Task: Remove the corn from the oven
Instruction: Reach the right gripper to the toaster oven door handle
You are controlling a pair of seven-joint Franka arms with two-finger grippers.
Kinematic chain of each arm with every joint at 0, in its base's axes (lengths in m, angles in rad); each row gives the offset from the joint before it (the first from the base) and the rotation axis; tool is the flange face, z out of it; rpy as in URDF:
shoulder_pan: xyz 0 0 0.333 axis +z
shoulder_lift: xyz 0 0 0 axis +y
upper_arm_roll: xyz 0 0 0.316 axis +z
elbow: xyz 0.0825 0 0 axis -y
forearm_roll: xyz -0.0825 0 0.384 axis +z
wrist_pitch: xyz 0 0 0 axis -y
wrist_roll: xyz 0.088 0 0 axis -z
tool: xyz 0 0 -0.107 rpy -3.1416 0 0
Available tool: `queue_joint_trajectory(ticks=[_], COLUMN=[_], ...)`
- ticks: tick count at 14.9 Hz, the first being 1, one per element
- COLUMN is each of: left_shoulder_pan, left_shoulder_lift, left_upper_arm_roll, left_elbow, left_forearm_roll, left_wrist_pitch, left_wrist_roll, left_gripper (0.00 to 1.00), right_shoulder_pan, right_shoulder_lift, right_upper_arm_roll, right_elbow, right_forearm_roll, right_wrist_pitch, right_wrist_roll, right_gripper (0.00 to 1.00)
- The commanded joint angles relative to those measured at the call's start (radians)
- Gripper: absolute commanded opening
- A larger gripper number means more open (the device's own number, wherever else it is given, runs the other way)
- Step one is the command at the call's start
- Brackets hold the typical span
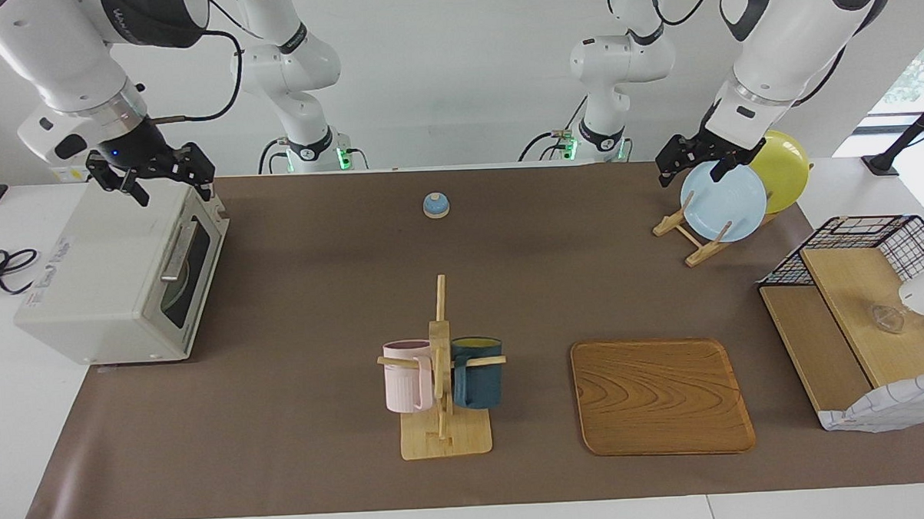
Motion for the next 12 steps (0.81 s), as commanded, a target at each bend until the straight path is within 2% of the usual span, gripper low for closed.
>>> queue_joint_trajectory(ticks=[1, 6, 10, 11, 12], left_shoulder_pan=[0.008, 0.008, 0.008, 0.008, 0.008], left_shoulder_lift=[-0.005, -0.005, -0.005, -0.006, -0.005], left_upper_arm_roll=[-0.007, -0.007, -0.007, -0.005, -0.005], left_elbow=[0.01, 0.01, 0.01, 0.01, 0.01], left_forearm_roll=[0.016, 0.016, 0.016, 0.016, 0.016], left_wrist_pitch=[-0.016, -0.016, -0.018, -0.016, -0.016], left_wrist_roll=[0.004, 0.004, 0.004, 0.004, 0.004], left_gripper=[1.0, 1.0, 1.0, 1.0, 1.0], right_shoulder_pan=[-0.004, -0.004, -0.004, -0.004, -0.003], right_shoulder_lift=[0.013, 0.001, -0.03, -0.03, -0.031], right_upper_arm_roll=[0.005, 0.005, 0.006, 0.006, 0.008], right_elbow=[0.022, 0.013, -0.049, -0.052, -0.056], right_forearm_roll=[-0.006, -0.006, -0.005, -0.006, -0.006], right_wrist_pitch=[-0.01, -0.011, -0.008, -0.007, 0.007], right_wrist_roll=[0.004, 0.01, -0.005, -0.005, -0.002], right_gripper=[1.0, 1.0, 1.0, 0.84, 0.52])
